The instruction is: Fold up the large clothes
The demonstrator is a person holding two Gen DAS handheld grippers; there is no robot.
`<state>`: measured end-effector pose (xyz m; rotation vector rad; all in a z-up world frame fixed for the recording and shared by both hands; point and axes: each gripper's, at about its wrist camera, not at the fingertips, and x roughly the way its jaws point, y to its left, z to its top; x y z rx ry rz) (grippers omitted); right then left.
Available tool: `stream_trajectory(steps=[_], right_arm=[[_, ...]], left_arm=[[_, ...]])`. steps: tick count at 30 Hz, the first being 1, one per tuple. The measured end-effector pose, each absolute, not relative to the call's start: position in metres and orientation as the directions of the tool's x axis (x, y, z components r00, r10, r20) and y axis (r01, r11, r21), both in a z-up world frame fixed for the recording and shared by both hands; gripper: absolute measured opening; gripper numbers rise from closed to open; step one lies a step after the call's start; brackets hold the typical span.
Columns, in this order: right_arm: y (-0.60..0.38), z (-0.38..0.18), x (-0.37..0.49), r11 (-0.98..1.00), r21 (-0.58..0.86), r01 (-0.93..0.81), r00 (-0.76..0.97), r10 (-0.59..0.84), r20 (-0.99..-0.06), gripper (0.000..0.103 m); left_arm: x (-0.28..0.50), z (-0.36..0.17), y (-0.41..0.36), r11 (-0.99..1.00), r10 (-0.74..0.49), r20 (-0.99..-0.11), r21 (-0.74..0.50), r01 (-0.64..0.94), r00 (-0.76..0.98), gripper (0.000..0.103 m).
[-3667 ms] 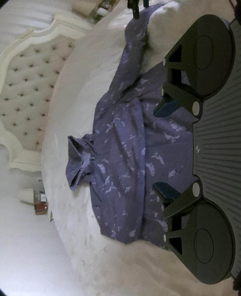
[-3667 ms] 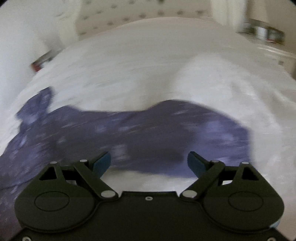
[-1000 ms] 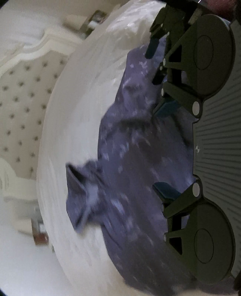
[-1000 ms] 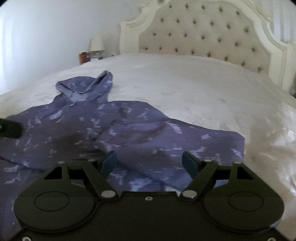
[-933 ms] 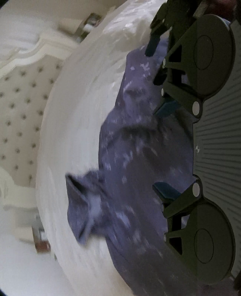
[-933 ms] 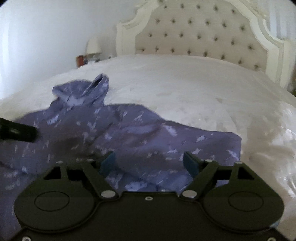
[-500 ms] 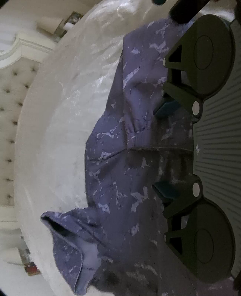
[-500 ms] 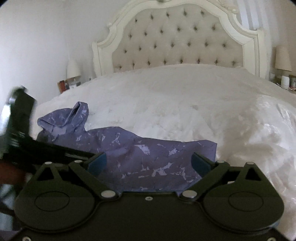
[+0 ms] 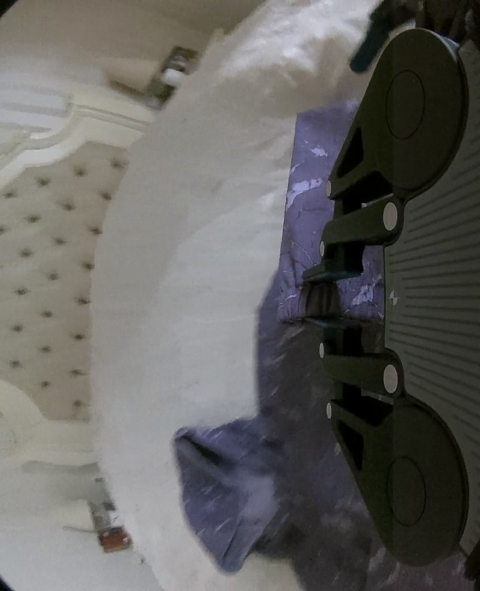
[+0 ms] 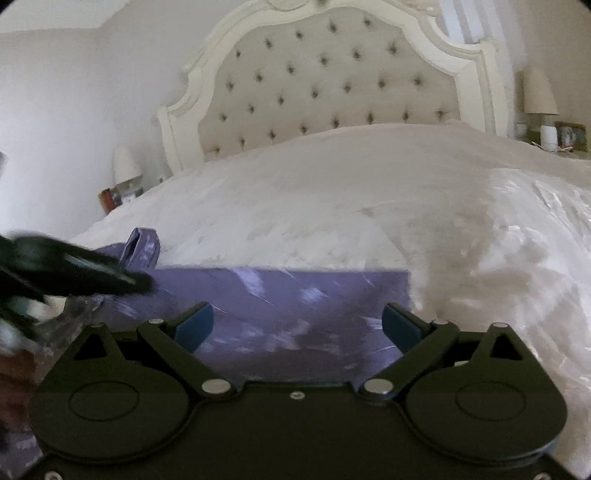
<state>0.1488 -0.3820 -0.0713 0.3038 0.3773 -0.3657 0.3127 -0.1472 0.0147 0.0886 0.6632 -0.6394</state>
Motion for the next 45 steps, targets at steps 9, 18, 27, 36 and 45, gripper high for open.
stream_trajectory(steps=[9, 18, 27, 36, 45], right_arm=[[-0.374, -0.080, 0.157, 0.913, 0.194, 0.360, 0.853, -0.237, -0.466, 0.099], [-0.361, -0.090, 0.167, 0.937, 0.168, 0.307, 0.835, -0.180, -0.520, 0.099], [-0.357, -0.094, 0.170, 0.938, 0.158, 0.307, 0.823, -0.179, -0.539, 0.099], [-0.356, -0.093, 0.172, 0.941, 0.156, 0.301, 0.824, -0.175, -0.539, 0.099], [-0.355, -0.095, 0.172, 0.940, 0.153, 0.305, 0.821, -0.178, -0.543, 0.099]], left_arm=[[0.307, 0.075, -0.037, 0.884, -0.429, -0.535, -0.083, 0.460, 0.728, 0.019], [0.322, 0.057, 0.045, 0.962, -0.260, -0.591, -0.095, 0.254, 0.764, 0.016], [0.332, -0.016, 0.049, 0.912, -0.410, -0.713, -0.316, 0.262, 0.568, 0.038], [0.321, -0.060, 0.031, 0.874, -0.484, -0.754, -0.383, 0.300, 0.444, 0.060], [0.299, -0.027, 0.024, 0.891, -0.453, -0.659, -0.316, 0.326, 0.600, 0.009]])
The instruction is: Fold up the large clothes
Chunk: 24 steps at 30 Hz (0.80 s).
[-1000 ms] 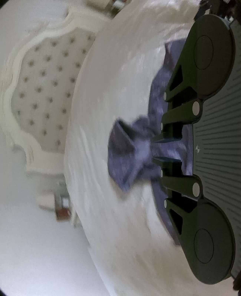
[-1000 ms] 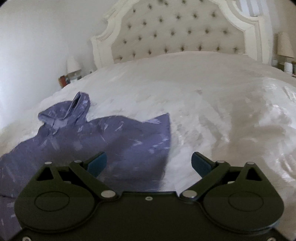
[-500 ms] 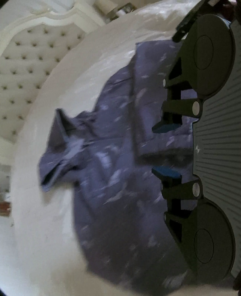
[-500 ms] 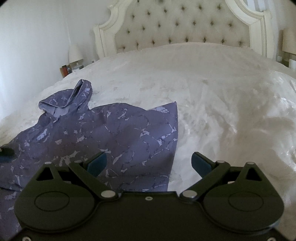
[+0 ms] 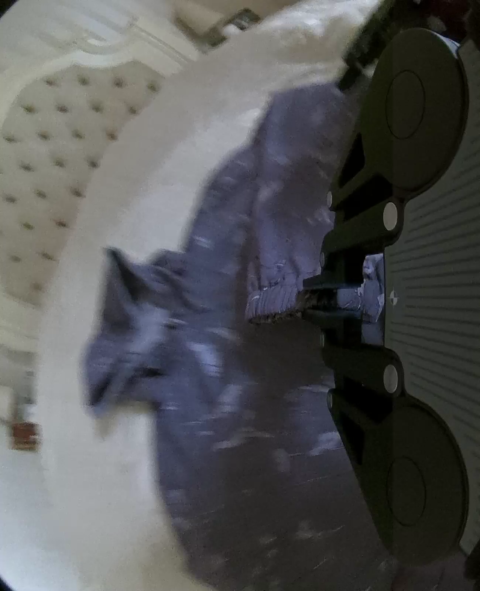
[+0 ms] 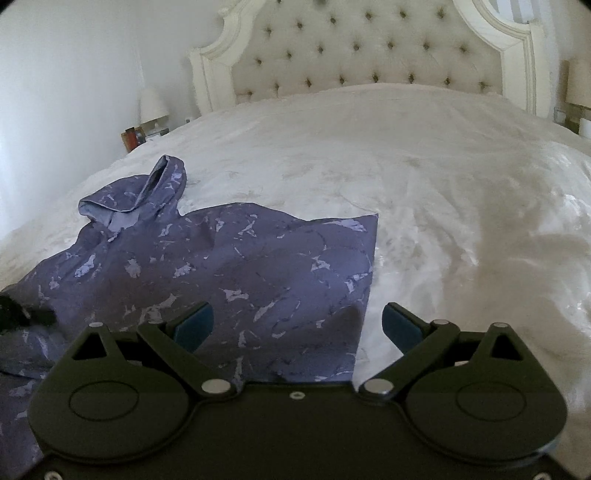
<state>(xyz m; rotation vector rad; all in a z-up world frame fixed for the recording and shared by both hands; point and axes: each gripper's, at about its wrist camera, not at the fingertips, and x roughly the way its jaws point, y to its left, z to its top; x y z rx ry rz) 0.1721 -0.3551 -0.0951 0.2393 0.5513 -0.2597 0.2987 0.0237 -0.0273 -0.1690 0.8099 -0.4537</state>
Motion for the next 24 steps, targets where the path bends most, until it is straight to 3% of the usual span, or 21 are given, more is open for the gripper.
stream_trajectory(steps=[6, 9, 24], right_arm=[[-0.356, -0.097, 0.174, 0.940, 0.153, 0.306, 0.820, -0.178, -0.544, 0.099], [-0.354, -0.097, 0.174, 0.943, 0.151, 0.297, 0.822, -0.172, -0.543, 0.099], [-0.344, -0.108, 0.183, 0.956, 0.130, 0.264, 0.796, -0.140, -0.589, 0.100]], left_arm=[[0.277, 0.055, 0.052, 0.868, -0.492, -0.476, -0.325, 0.374, 0.729, 0.009], [0.271, 0.075, 0.067, 0.882, -0.467, -0.443, -0.290, 0.371, 0.765, 0.009], [0.280, 0.032, 0.147, 0.974, -0.209, -0.544, -0.189, 0.124, 0.813, 0.009]])
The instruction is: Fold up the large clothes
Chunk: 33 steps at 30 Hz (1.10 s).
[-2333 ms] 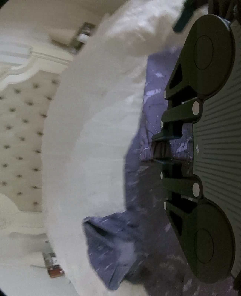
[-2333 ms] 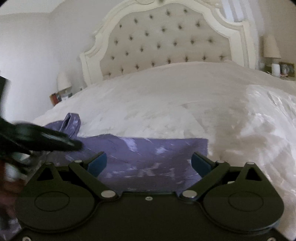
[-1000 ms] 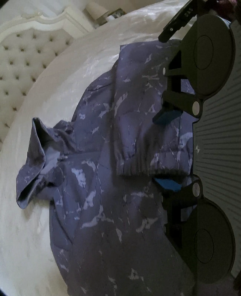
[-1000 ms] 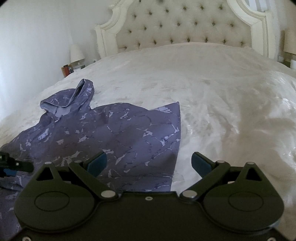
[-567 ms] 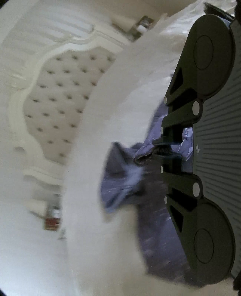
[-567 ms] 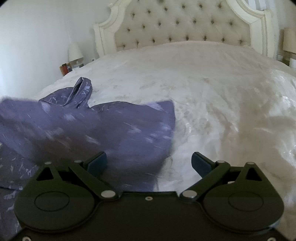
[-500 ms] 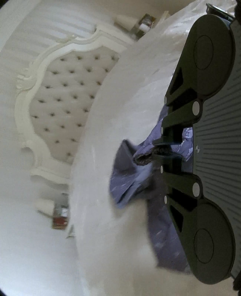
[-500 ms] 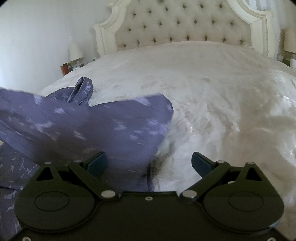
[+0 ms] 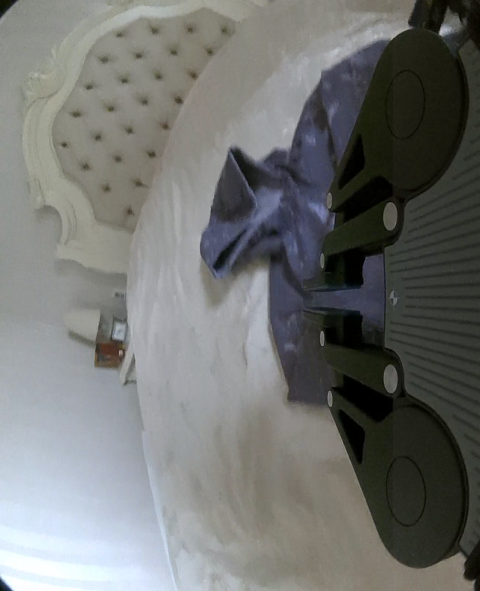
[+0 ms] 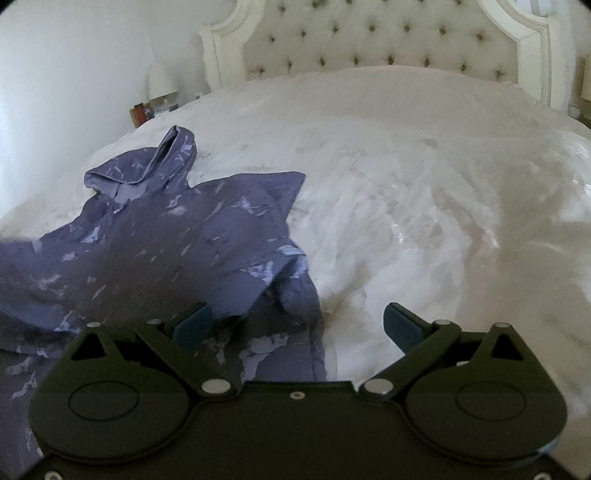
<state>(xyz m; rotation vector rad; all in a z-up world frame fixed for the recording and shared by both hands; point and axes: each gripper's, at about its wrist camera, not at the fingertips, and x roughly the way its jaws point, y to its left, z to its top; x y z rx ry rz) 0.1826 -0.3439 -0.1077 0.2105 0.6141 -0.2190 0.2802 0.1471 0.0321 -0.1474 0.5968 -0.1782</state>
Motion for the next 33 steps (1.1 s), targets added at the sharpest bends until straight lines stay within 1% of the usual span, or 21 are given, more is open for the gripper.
stream_trajectory(steps=[3, 7, 9, 11, 13, 14, 15, 16, 19, 22, 23, 25, 31, 33], right_arm=[[-0.343, -0.110, 0.183, 0.957, 0.127, 0.261, 0.791, -0.136, -0.597, 0.100], [-0.346, -0.111, 0.187, 0.953, 0.128, 0.274, 0.783, -0.144, -0.605, 0.100], [-0.348, -0.113, 0.188, 0.950, 0.134, 0.283, 0.779, -0.146, -0.609, 0.100], [-0.348, -0.113, 0.189, 0.949, 0.135, 0.286, 0.777, -0.147, -0.611, 0.101], [-0.347, -0.115, 0.190, 0.950, 0.134, 0.283, 0.775, -0.144, -0.615, 0.102], [-0.347, -0.115, 0.191, 0.950, 0.133, 0.281, 0.775, -0.143, -0.615, 0.102], [-0.346, -0.116, 0.191, 0.952, 0.129, 0.279, 0.774, -0.143, -0.616, 0.102], [-0.345, -0.116, 0.192, 0.953, 0.125, 0.277, 0.773, -0.144, -0.618, 0.102], [-0.344, -0.118, 0.192, 0.954, 0.119, 0.274, 0.769, -0.143, -0.623, 0.102], [-0.346, -0.119, 0.191, 0.953, 0.112, 0.283, 0.761, -0.152, -0.631, 0.102], [-0.348, -0.120, 0.192, 0.951, 0.111, 0.289, 0.755, -0.155, -0.637, 0.102], [-0.351, -0.123, 0.192, 0.947, 0.105, 0.304, 0.744, -0.166, -0.648, 0.102], [-0.353, -0.125, 0.199, 0.946, 0.063, 0.318, 0.730, -0.202, -0.653, 0.102], [-0.352, -0.124, 0.207, 0.943, 0.046, 0.330, 0.725, -0.222, -0.652, 0.102]], left_arm=[[0.290, 0.018, 0.156, 0.978, -0.184, -0.570, -0.188, 0.091, 0.801, 0.009], [0.294, 0.000, 0.161, 0.989, -0.123, -0.615, -0.145, 0.041, 0.779, 0.009], [0.290, -0.004, 0.158, 0.987, -0.128, -0.626, -0.153, 0.040, 0.769, 0.010], [0.281, -0.005, 0.155, 0.986, -0.147, -0.623, -0.153, 0.065, 0.769, 0.011], [0.273, -0.003, 0.143, 0.986, -0.165, -0.613, -0.116, 0.118, 0.773, 0.012], [0.269, -0.003, 0.135, 0.985, -0.171, -0.608, -0.086, 0.149, 0.775, 0.016], [0.266, -0.004, 0.128, 0.982, -0.177, -0.603, -0.058, 0.179, 0.778, 0.023], [0.266, -0.006, 0.121, 0.978, -0.186, -0.600, -0.038, 0.204, 0.778, 0.025], [0.267, -0.017, 0.106, 0.969, -0.200, -0.616, -0.011, 0.245, 0.762, 0.025], [0.280, -0.042, 0.102, 0.975, -0.150, -0.672, 0.022, 0.222, 0.725, 0.025], [0.283, -0.052, 0.102, 0.973, -0.148, -0.676, 0.033, 0.230, 0.722, 0.026], [0.281, -0.062, 0.105, 0.970, -0.157, -0.650, 0.041, 0.240, 0.744, 0.026], [0.270, -0.067, 0.110, 0.972, -0.163, -0.622, 0.030, 0.231, 0.766, 0.026], [0.266, -0.068, 0.109, 0.972, -0.157, -0.613, 0.044, 0.231, 0.774, 0.026]])
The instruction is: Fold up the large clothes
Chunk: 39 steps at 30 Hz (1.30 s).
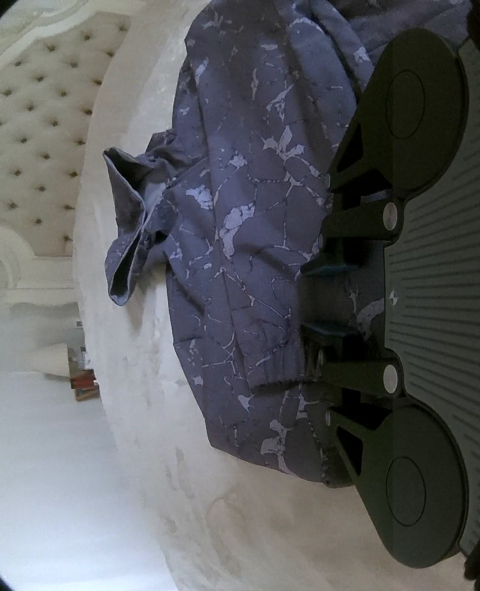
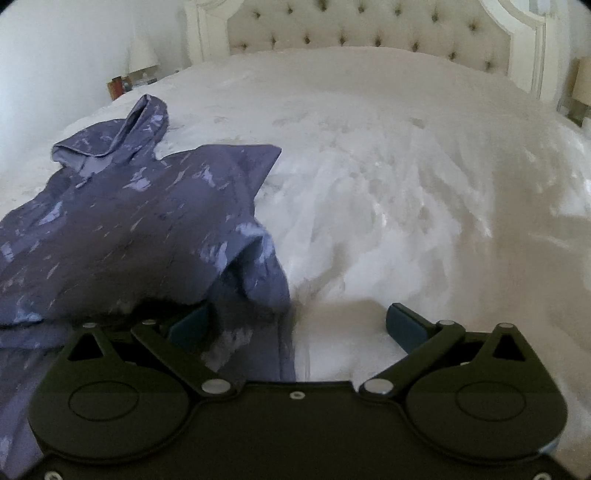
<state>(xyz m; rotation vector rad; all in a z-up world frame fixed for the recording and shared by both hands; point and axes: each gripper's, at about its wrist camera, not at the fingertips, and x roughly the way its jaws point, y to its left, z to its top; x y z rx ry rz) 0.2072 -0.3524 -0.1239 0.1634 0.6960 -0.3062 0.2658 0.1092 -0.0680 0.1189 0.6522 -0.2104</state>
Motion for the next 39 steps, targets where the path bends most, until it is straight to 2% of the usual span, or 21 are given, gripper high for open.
stream_trajectory(steps=[5, 7, 9, 13, 15, 18, 22, 24, 26, 27, 28, 32, 36, 39], right_arm=[[-0.359, -0.125, 0.228, 0.940, 0.034, 0.339, 0.715, -0.234, -0.659, 0.101], [-0.372, -0.129, 0.222, 0.912, 0.022, 0.410, 0.686, -0.292, -0.666, 0.102], [-0.388, -0.131, 0.212, 0.905, 0.077, 0.418, 0.688, -0.260, -0.678, 0.101], [-0.390, -0.126, 0.203, 0.877, -0.047, 0.479, 0.635, -0.383, -0.671, 0.098], [-0.397, -0.121, 0.197, 0.875, -0.001, 0.485, 0.638, -0.354, -0.684, 0.095], [-0.393, -0.100, 0.190, 0.899, 0.070, 0.433, 0.722, -0.299, -0.624, 0.095], [-0.376, -0.083, 0.201, 0.930, 0.052, 0.365, 0.796, -0.282, -0.536, 0.098], [-0.372, -0.090, 0.214, 0.936, 0.015, 0.353, 0.778, -0.285, -0.560, 0.098], [-0.373, -0.111, 0.227, 0.941, -0.038, 0.337, 0.710, -0.280, -0.646, 0.098], [-0.376, -0.125, 0.231, 0.943, -0.052, 0.329, 0.669, -0.272, -0.692, 0.101], [-0.378, -0.134, 0.230, 0.946, -0.032, 0.322, 0.656, -0.247, -0.714, 0.100], [-0.379, -0.125, 0.221, 0.939, -0.020, 0.343, 0.652, -0.253, -0.715, 0.101], [-0.375, -0.102, 0.223, 0.947, -0.021, 0.321, 0.726, -0.261, -0.636, 0.101], [-0.376, -0.102, 0.240, 0.947, -0.030, 0.320, 0.731, -0.267, -0.628, 0.102]], left_arm=[[0.272, -0.067, 0.104, 0.972, -0.153, -0.613, 0.049, 0.231, 0.775, 0.026], [0.273, -0.067, 0.105, 0.972, -0.159, -0.613, 0.039, 0.231, 0.774, 0.026], [0.273, -0.067, 0.107, 0.972, -0.166, -0.611, 0.029, 0.231, 0.774, 0.026], [0.274, -0.067, 0.110, 0.973, -0.181, -0.610, 0.004, 0.232, 0.772, 0.026], [0.273, -0.067, 0.110, 0.973, -0.181, -0.609, 0.005, 0.232, 0.772, 0.026], [0.274, -0.067, 0.110, 0.973, -0.183, -0.607, 0.004, 0.232, 0.773, 0.026], [0.274, -0.068, 0.110, 0.972, -0.186, -0.607, -0.001, 0.234, 0.773, 0.026], [0.274, -0.068, 0.110, 0.972, -0.186, -0.607, -0.001, 0.233, 0.773, 0.026], [0.274, -0.068, 0.111, 0.972, -0.189, -0.606, -0.005, 0.234, 0.773, 0.026], [0.273, -0.068, 0.111, 0.972, -0.191, -0.606, -0.008, 0.234, 0.772, 0.026], [0.273, -0.068, 0.111, 0.972, -0.193, -0.605, -0.011, 0.234, 0.772, 0.026], [0.273, -0.068, 0.112, 0.972, -0.197, -0.604, -0.018, 0.234, 0.772, 0.027], [0.273, -0.067, 0.111, 0.971, -0.198, -0.603, -0.015, 0.237, 0.773, 0.028], [0.273, -0.068, 0.111, 0.971, -0.201, -0.602, -0.015, 0.240, 0.773, 0.029]])
